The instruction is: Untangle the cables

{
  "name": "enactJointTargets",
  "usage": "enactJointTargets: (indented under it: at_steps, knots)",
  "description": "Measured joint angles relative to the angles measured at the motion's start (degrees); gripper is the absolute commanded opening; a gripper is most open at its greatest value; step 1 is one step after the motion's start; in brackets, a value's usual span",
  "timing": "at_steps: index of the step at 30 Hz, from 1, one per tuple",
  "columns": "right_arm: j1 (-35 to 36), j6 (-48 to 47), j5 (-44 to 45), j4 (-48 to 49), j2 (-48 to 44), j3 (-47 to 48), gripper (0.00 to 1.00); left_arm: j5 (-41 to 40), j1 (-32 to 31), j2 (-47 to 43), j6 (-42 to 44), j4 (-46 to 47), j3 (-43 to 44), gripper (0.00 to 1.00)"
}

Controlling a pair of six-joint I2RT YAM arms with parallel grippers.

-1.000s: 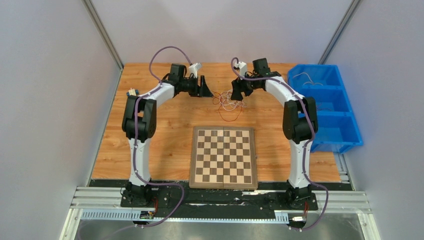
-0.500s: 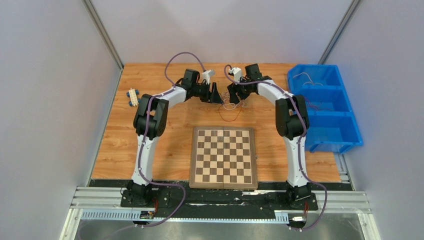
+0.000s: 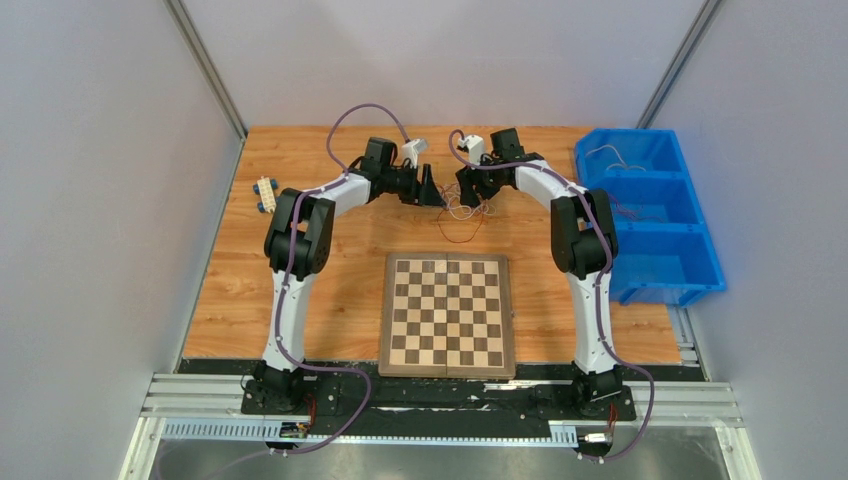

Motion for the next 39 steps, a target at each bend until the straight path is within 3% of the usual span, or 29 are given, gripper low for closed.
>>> enactJointTargets:
  at_steps: [3,4,6,13,21,27,32,39]
  knots:
    - [0.0,0.1,0.0,0.0,0.0,0.0,0.59,0.1,0.0,0.0,0.0,0.2,0.0,0.24]
    - [0.0,0.1,0.1,0.0,0.0,0.0,0.58,0.0,0.0,0.0,0.0,0.4,0.0,0.11]
    - [0.0,0.1,0.4,0.1,0.0,0.0,0.56,-0.1,0.0,-0.3,-0.2,1.1,-0.4,0.00]
    - [0.0,0.0,3.2,0.5,0.1,0.0,0.51,0.6,1.2,-14.3,-1.2,2.1,-6.3,0.00]
    - [0.1,-1.4,5.2,1.0,0.1,-0.1,0.50,4.0,10.0,-33.2,-7.4,5.5,-1.4,0.00]
    - [0.0,-3.5,5.4,2.8,0.1,-1.3,0.52,3.9,17.5,-34.5,-12.5,5.5,8.3,0.00]
    - [-0.2,-4.5,5.2,4.2,-0.6,-2.8,0.59,2.9,22.0,-34.5,-16.8,6.5,17.2,0.00]
    - [0.2,-6.4,3.1,5.3,-2.4,-4.8,0.57,1.4,25.2,-32.5,-20.2,5.9,28.2,0.00]
